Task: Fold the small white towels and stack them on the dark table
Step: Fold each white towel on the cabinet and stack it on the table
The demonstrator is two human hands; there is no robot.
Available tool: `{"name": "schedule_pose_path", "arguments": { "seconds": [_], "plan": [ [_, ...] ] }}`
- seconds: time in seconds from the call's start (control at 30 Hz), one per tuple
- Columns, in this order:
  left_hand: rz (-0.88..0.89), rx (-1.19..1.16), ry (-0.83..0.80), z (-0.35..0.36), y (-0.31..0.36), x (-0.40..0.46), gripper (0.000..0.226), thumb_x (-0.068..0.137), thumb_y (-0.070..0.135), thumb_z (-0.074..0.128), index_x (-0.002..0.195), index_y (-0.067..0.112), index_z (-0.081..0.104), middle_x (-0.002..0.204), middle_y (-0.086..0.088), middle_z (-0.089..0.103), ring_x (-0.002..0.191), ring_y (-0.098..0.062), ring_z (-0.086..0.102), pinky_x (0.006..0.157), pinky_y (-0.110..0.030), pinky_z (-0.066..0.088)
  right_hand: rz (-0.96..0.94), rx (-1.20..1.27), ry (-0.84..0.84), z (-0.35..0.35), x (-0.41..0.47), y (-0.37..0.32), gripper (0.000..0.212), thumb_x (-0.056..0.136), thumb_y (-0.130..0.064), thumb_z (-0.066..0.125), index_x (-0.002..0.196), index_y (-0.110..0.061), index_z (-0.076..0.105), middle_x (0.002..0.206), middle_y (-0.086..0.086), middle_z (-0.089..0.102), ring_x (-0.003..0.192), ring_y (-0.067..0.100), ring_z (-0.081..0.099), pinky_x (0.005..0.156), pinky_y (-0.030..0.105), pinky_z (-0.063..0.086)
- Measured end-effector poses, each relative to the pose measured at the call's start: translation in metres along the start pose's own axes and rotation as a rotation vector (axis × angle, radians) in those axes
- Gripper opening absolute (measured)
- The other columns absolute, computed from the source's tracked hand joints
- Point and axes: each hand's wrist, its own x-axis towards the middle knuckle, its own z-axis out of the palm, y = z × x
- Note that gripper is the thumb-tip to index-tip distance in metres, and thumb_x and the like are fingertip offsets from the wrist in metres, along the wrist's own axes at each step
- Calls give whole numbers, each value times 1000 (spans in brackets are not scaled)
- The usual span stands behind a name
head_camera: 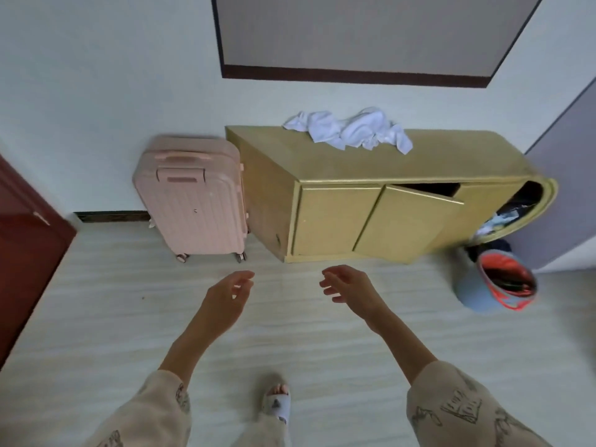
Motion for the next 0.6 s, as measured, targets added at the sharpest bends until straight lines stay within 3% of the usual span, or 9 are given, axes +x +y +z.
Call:
{"name": "schedule_pose_path", "arguments": {
  "seconds": [0.2,0.43,0.6],
  "plan": [
    [22,40,-75,15,48,144,23,95,13,47,113,10,60,106,-8,67,92,-21,64,81,-25,45,39,55,85,-71,109,-31,13,96,-19,50,103,-15,60,90,1,67,85,16,63,78,31,51],
    [2,77,-177,71,99,289,29,96,14,44,122,7,55,116,-9,63,98,-15,59,76,-12,37,99,69,114,-156,248,-35,15,96,-17,50,104,-12,60,91,5,67,85,18,62,77,32,50],
    [-77,76,-165,117,128,387,29,96,14,44,122,6,55,115,-10,62,99,-18,60,79,-20,41,86,32,104,-237,358,-42,13,96,-14,49,102,-11,61,91,8,67,83,20,61,73,32,47]
  ]
}}
